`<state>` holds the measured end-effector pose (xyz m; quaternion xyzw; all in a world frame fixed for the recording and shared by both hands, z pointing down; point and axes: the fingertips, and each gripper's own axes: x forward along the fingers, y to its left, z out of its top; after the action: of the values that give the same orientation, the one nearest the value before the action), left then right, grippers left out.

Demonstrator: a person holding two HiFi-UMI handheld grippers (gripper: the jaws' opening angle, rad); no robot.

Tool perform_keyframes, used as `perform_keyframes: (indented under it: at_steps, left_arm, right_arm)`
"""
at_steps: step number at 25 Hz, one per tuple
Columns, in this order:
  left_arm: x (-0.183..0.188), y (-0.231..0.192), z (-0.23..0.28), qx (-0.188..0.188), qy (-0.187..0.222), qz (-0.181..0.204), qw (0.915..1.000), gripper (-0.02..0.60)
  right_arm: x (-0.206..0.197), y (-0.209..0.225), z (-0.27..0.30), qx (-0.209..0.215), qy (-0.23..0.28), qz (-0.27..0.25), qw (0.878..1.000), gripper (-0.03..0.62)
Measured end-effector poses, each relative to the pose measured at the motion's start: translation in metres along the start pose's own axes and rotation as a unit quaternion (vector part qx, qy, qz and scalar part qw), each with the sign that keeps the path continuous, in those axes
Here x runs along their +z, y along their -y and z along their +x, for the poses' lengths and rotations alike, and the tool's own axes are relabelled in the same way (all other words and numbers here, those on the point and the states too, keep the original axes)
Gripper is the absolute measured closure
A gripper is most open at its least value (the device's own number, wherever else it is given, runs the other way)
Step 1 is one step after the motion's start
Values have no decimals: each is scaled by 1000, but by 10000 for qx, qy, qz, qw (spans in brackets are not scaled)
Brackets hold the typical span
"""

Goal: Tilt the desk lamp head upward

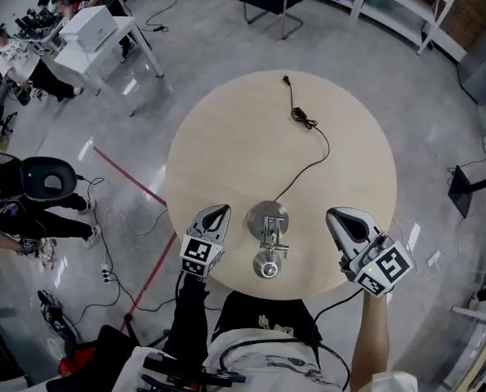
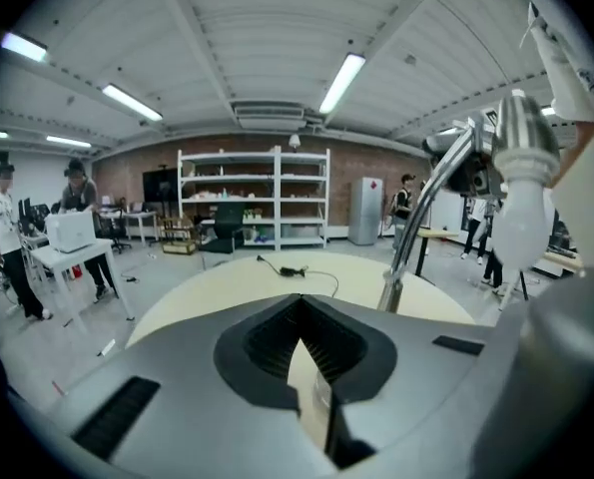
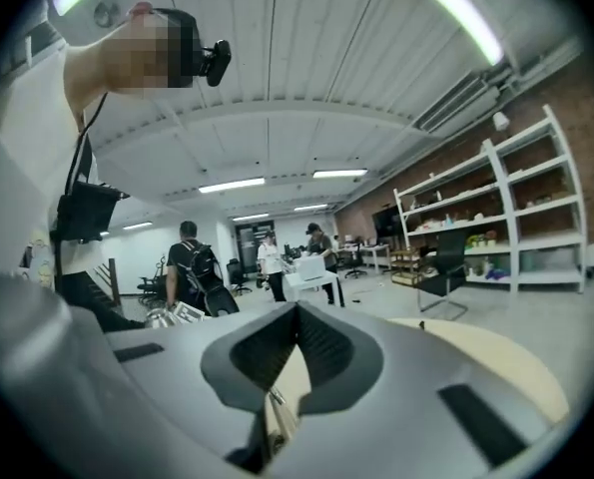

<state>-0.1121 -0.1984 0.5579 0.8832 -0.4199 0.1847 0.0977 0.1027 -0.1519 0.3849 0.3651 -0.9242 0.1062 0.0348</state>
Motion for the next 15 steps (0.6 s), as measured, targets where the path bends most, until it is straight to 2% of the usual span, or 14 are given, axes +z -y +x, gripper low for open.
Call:
perform_keyframes:
  at_steps: [5, 9, 12, 15]
  left_arm:
    - [82, 2, -41, 244, 828, -283, 9959, 578]
    - [131, 5, -65, 400, 1224, -495, 9904, 578]
    - [159, 10, -78, 486, 1464, -453, 9870, 578]
    - [179, 16, -88, 520, 1626, -374, 9846, 578]
  right_arm:
    - [19, -10, -24, -842, 145, 94, 9963, 589]
    - [38, -8, -42, -1480, 312, -19, 9885, 591]
    - [52, -13, -45, -1741, 398, -213, 9837, 591]
    - [62, -16, -45, -1820, 489, -319, 9816, 591]
